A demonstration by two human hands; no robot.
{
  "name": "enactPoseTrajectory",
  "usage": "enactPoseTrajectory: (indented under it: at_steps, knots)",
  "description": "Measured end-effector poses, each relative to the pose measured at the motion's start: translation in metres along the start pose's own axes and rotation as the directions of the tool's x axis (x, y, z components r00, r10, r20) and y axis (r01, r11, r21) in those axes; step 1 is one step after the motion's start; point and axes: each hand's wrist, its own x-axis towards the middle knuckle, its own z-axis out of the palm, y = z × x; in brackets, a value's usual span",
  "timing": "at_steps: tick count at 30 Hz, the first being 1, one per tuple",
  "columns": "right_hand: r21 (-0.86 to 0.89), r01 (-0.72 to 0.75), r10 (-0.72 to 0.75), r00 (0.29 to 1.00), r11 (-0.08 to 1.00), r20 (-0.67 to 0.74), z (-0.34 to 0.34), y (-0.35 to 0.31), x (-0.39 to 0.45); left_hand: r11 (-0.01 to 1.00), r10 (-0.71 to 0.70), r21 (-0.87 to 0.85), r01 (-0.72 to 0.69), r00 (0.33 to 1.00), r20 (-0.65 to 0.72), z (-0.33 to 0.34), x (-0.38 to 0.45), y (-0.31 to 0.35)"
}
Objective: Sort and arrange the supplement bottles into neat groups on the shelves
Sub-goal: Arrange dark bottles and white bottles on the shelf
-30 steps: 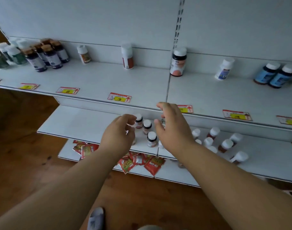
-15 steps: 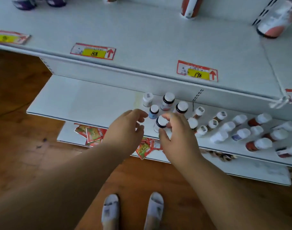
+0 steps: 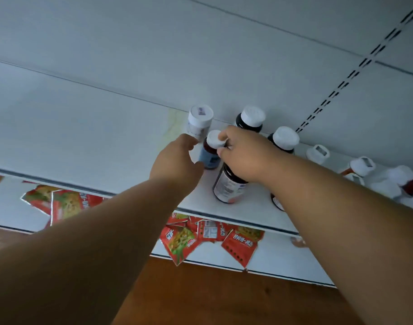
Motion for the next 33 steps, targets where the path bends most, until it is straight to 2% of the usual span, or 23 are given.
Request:
enactPoseTrajectory:
  at_steps: [5, 9, 14, 18, 23, 28, 33]
  knots:
    - [-0.058, 0.032, -0.028, 0.998, 0.998, 0.063, -0.017, -0.007, 0.017, 0.988, -0.051, -0.149, 0.047, 0.998, -0.026, 0.02, 0.018, 0.007]
    - [-0.037, 0.105, -0.103, 0.994, 0.994, 0.046, -0.018, -0.023, 0.007, 0.985, -0.065, -0.168, 0.048, 0.993, -0.099, -0.006, 0.002, 0.004]
    - [0.228, 0.218, -0.214, 0.976, 0.949, -0.045, -0.018, -0.074, -0.041, 0.974, -0.137, -0.201, 0.107, 0.98, -0.141, -0.085, -0.063, 0.007]
    - [0.407, 0.234, -0.215, 0.972, 0.883, -0.093, -0.036, -0.116, -0.125, 0.97, -0.162, -0.191, 0.15, 0.986, -0.05, -0.156, -0.139, 0.032]
    - [0.594, 0.114, -0.057, 0.992, 0.797, -0.114, -0.087, -0.133, -0.268, 0.981, -0.132, -0.123, 0.149, 0.982, 0.137, -0.221, -0.248, 0.106]
    - [0.694, 0.05, 0.044, 0.992, 0.719, -0.118, -0.138, -0.101, -0.38, 0.992, -0.03, -0.111, 0.059, 0.968, 0.25, -0.228, -0.331, 0.189]
    - [0.759, 0.114, 0.108, 0.966, 0.641, -0.236, -0.197, -0.03, -0.445, 0.991, 0.101, -0.12, -0.066, 0.945, 0.31, -0.191, -0.36, 0.284]
